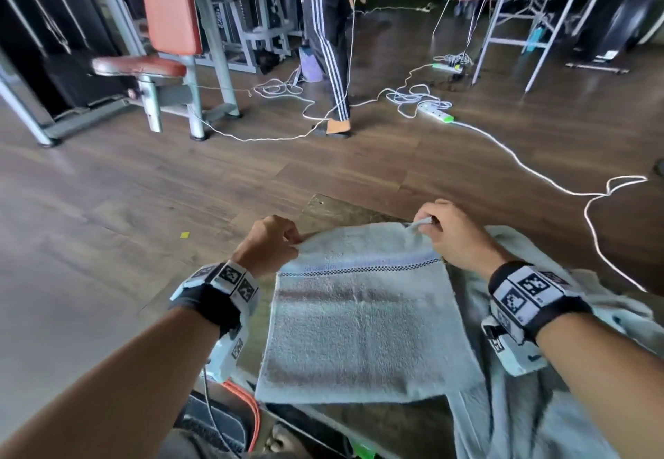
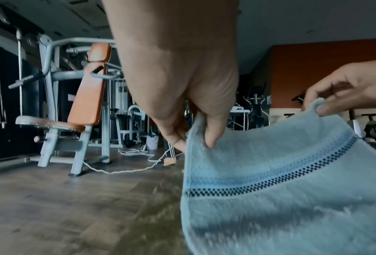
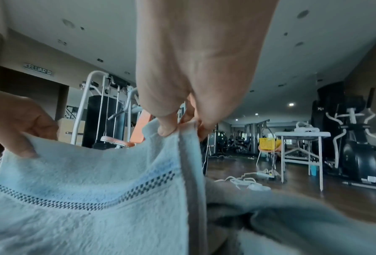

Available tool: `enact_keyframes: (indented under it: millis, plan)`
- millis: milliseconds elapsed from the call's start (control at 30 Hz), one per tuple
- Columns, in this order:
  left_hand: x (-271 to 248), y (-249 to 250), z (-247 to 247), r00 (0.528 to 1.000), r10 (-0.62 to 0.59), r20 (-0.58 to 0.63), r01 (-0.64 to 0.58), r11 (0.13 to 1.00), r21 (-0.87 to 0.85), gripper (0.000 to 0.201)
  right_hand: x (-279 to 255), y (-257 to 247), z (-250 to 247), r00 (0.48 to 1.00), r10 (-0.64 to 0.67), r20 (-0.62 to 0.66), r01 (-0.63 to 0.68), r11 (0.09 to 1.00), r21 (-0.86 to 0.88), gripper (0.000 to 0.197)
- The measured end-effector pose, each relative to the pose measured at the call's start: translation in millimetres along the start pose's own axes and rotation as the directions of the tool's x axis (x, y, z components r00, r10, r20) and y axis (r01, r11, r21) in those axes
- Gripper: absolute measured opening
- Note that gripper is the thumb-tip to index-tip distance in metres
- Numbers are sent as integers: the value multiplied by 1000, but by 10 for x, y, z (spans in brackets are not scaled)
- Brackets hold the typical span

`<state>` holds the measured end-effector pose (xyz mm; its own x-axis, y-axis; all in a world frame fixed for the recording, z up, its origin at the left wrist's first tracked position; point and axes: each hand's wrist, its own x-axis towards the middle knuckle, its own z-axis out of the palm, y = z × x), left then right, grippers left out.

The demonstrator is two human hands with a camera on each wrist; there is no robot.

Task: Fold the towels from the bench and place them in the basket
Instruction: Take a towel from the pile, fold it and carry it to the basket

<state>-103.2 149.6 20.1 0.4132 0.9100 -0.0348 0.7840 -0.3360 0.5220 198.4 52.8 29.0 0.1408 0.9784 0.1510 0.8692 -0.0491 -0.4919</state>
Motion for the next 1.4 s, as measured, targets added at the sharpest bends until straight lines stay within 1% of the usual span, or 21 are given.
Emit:
enact_keyframes:
  millis: [67,167,267,367,467,567,633,733,833,933,1033,1133,1200,1333,1400]
  plan:
    - [-166,80,-228,1000,6,20,-6,1000,29,17,-215,-52,-207,1000,-8,21,8,1000,14,23]
    - [-447,189,-496,999,31,17,-31,1000,7,21,-597,-138,-471,999,-39,1,39,997,63,31]
    - [-727,308,-652,998,56,9,-56,998,-24,19,-965,-190,-615,999,-47,19,45,994,101,31]
    - [-959,406,-750,995,103,2,-102,994,-31,14,-1259,-190,-679,1000,-16,0,16,1000,14,35]
    - [-1173,501,-815,987,157,32,-157,988,-5,7,-1490,-177,-739,1000,-18,-21,18,1000,-20,26]
    - [-1336,540,-844,975,218,45,-218,976,-14,8,-1676,-162,-782,999,-27,-41,26,999,-28,18]
    - [-1408,557,-849,969,246,38,-245,969,-27,8,-1806,-162,-815,997,-63,-42,62,998,-27,15]
    - [-1468,596,-846,962,273,-12,-273,960,-58,8,-1951,-216,-880,991,-97,-88,90,992,-86,14]
    - [-1509,624,-850,948,304,-94,-311,948,-67,7,-2024,-266,-927,984,-102,-148,87,991,-105,16]
    - [-1548,675,-920,936,315,-154,-330,941,-81,7,-2031,-298,-993,979,-86,-186,63,990,-127,12]
    - [-1557,748,-1055,927,326,-186,-342,937,-64,5,-2001,-334,-1135,984,-41,-175,18,991,-130,13]
    - [-1545,820,-1200,903,361,-231,-379,924,-38,6,-1938,-460,-1299,981,-32,-193,8,992,-124,17]
    - [-1541,869,-1284,892,375,-252,-394,919,-25,7,-1872,-545,-1382,979,-35,-202,14,994,-105,18]
    - [-1529,950,-1419,886,363,-289,-394,917,-57,9,-1777,-617,-1483,986,-58,-156,36,990,-139,17]
    - [-1517,974,-1463,878,366,-308,-401,914,-57,8,-1778,-639,-1518,985,-65,-157,43,990,-135,17]
